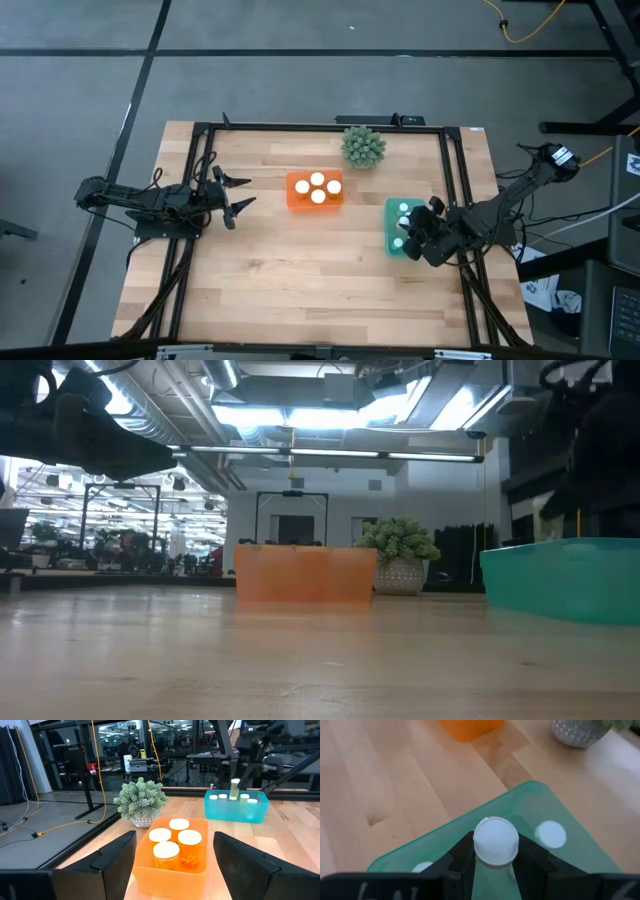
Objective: Pick and place medicine bottles into bin by pill shape (circle, oval)
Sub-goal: Put the yellow pill bottle into the blue bin
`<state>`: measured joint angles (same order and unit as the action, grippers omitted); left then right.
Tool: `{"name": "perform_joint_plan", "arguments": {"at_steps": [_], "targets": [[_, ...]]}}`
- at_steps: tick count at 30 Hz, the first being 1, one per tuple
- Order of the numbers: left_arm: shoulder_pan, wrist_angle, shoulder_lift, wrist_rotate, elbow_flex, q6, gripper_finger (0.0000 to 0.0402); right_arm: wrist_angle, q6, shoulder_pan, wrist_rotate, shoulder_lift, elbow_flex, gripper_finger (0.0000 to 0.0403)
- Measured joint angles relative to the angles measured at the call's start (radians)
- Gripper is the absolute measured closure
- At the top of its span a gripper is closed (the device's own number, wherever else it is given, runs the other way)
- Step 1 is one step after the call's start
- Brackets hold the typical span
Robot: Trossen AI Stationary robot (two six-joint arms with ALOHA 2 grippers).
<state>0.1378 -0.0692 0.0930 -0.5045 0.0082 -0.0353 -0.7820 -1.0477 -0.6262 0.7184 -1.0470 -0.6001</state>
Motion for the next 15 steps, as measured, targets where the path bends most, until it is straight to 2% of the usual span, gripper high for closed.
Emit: {"name": "perform_joint_plan", "arguments": {"at_steps": [6, 15], "targets": [[0.0, 0.0, 0.0, 0.0, 0.0, 0.0, 0.0145, 0.147, -0.016, 0.012, 0.008, 0.0, 0.097, 0.0291], [0.0, 0.0, 0.0, 0.0, 0.0, 0.0, 0.0145, 0.223, -0.012, 0.035, -0.013, 0.0, 0.152, 0.0291]]}}
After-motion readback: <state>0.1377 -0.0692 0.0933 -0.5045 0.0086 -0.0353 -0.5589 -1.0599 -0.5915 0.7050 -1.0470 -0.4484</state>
